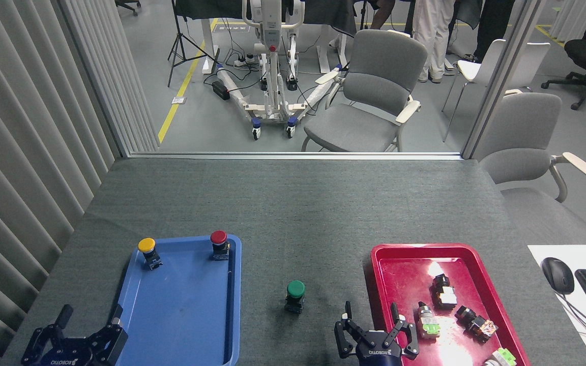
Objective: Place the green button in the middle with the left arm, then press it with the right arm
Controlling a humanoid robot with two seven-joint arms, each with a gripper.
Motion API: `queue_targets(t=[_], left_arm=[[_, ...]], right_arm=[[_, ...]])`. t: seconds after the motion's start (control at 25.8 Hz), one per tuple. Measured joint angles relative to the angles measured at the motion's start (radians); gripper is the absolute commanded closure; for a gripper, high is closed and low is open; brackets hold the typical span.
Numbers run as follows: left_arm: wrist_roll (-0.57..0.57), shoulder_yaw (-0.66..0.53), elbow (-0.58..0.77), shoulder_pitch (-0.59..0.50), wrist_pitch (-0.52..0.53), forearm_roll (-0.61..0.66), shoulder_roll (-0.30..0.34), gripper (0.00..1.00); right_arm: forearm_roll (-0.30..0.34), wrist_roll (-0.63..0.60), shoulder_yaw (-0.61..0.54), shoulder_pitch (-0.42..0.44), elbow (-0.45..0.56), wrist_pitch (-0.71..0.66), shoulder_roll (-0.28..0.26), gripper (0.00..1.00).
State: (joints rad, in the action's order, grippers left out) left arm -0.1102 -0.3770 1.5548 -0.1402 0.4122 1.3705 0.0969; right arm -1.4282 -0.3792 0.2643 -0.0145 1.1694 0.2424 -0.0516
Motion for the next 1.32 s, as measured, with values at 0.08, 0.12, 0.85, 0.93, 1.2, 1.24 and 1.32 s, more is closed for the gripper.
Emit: queue_targets(t=[0.08,0.12,0.85,0.93,1.2,1.24,1.32], left_arm=[[-0.003,0.005,-0.001,0.000,-0.003,0.000,0.001,0.01],[-0.003,0.010,-0.001,0.000,-0.009,0.000,0.001,0.01],[-0.006,0.091,-0.003,0.011,-0.069,0.000,-0.007,0.01],[-0.006,0.098,-0.006,0.012,-0.074,0.000,-0.004,0.01],[-0.044,0.153,-0.015,0.018,-0.070,-0.003,0.022,0.01],[-0.053,0.177,-0.017,0.020,-0.071,-0.003,0.031,0.01],[-0.060,0.227,-0.022,0.024,-0.076,-0.003,0.050,0.01]], right_arm=[[0.000,-0.001,-0.007,0.005,0.005,0.000,-0.012,0.00],[0.000,-0.003,-0.011,0.007,0.008,0.000,-0.017,0.00],[-0.007,0.013,-0.058,0.092,0.189,0.000,-0.042,0.00],[-0.007,0.014,-0.067,0.097,0.200,0.000,-0.043,0.00],[-0.008,0.015,-0.079,0.100,0.210,0.000,-0.045,0.00],[-0.008,0.015,-0.080,0.100,0.211,0.000,-0.045,0.00],[-0.008,0.015,-0.085,0.101,0.212,0.000,-0.045,0.00]])
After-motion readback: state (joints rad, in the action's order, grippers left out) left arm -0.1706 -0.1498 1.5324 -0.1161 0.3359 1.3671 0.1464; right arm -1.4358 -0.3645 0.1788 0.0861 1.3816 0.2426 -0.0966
